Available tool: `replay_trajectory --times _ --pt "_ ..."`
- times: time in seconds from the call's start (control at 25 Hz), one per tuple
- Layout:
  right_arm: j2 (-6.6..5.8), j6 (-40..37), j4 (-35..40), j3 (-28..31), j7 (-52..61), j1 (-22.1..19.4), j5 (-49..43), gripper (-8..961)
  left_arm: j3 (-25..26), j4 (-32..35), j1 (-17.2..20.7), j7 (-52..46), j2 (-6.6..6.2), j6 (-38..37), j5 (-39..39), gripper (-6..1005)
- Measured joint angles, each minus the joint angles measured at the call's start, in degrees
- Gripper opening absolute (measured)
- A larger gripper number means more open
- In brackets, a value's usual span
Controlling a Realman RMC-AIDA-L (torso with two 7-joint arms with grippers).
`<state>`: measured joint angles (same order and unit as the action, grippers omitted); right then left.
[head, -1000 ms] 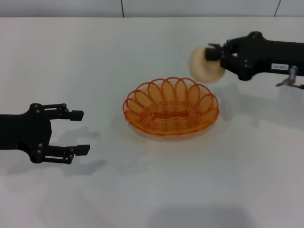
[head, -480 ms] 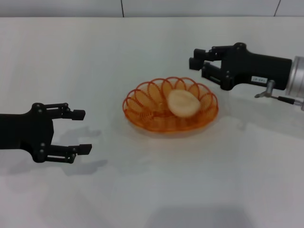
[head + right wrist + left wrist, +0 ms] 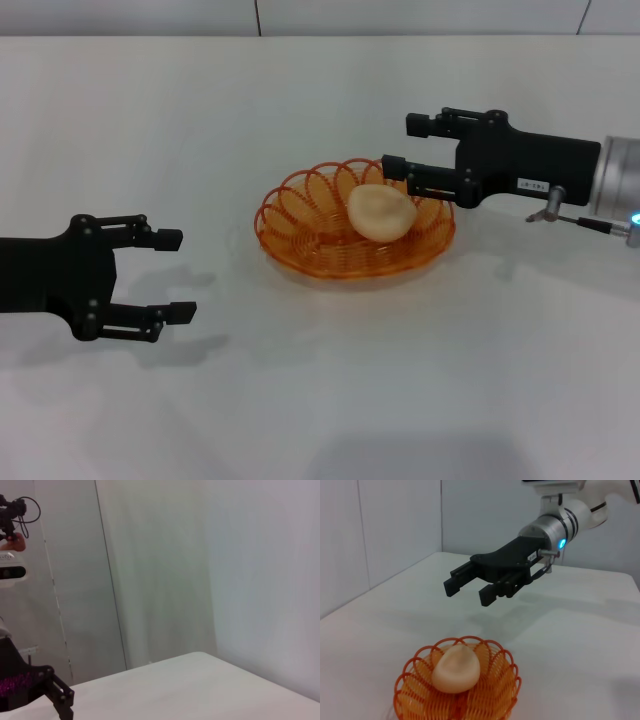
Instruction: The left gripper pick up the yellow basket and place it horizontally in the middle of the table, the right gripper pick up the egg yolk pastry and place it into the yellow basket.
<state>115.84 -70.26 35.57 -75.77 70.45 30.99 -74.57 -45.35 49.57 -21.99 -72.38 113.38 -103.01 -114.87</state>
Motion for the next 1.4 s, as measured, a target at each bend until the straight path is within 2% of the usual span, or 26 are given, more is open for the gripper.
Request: replay_trajectory --times 0.48,0.84,1.08,1.2,1.4 --pt "-0.38 -4.7 0.5 1.8 -11.0 -7.1 5.3 885 1.2 0.0 -0.1 0.1 -0.08 0.1 0.3 817" --pt "-0.90 -6.2 -0.1 4.1 -16.9 -11.2 4.8 885 3.9 -0.8 0.7 1.7 0.03 0.3 0.3 818" --pt "-2.70 -6.7 -0.2 4.2 -15.0 -11.5 -0.8 885 4.3 -4.5 0.1 2.3 -1.40 1.1 -1.4 818" --pt "-3.54 -6.6 -0.2 4.2 -12.1 -11.1 -5.2 885 4.4 -4.6 0.0 2.2 -1.56 1.2 -2.3 818" --pt "-4.01 -6.8 0.3 4.2 -8.0 -10.1 -10.7 885 4.2 -4.7 -0.6 2.0 -1.69 1.1 -3.5 818"
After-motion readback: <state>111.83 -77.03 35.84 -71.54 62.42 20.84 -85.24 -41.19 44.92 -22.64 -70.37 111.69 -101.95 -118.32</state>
